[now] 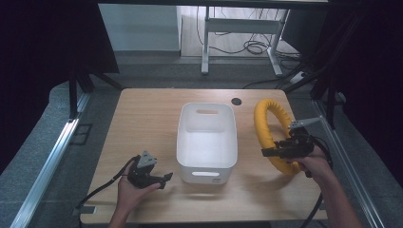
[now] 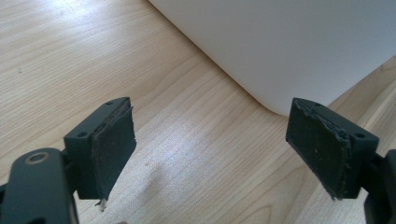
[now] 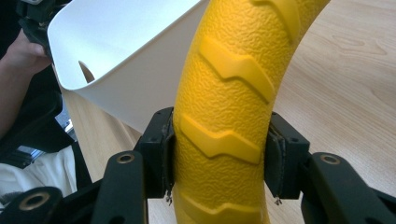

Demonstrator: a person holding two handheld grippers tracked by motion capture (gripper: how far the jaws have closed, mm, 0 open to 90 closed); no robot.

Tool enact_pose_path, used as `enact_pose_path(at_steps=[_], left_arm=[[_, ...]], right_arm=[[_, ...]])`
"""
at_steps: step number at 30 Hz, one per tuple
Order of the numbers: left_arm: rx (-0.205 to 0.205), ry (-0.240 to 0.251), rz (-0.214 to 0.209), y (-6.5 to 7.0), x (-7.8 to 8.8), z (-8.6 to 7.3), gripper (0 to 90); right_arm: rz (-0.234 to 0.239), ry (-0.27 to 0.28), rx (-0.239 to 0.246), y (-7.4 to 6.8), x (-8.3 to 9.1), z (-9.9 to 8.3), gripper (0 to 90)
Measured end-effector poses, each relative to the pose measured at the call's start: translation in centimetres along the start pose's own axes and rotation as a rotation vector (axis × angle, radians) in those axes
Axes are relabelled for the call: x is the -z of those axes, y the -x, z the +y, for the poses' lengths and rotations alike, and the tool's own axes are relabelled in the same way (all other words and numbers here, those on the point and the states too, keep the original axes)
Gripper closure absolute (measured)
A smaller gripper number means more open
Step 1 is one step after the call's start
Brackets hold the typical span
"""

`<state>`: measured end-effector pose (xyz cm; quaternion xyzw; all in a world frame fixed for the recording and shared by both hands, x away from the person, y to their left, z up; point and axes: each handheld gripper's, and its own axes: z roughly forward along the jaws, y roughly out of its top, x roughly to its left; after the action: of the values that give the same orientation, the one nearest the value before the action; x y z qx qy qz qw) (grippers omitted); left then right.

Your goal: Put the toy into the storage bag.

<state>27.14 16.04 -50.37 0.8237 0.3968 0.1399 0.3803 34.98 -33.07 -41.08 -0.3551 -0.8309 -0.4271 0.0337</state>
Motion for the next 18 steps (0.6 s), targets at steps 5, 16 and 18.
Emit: enact_pose_path(at_steps=[5, 16, 18], left_arm=[[0.0, -0.001, -0.001, 0.01, -0.02, 0.0, 15.9], [0.001, 0.002, 0.001, 0.0, 0.04, 0.0, 15.9], [0.001, 0.003, 0.002, -0.01, 0.06, 0.0, 15.9]], right_arm=[[0.0, 0.015, 0.002, -0.02, 0.19, 0.12, 51.4], [0.0, 0.064, 0.005, -0.28, 0.85, 0.37, 51.4], [0.005, 0.078, 0.006, -0.35, 0.96, 0.45, 51.4]])
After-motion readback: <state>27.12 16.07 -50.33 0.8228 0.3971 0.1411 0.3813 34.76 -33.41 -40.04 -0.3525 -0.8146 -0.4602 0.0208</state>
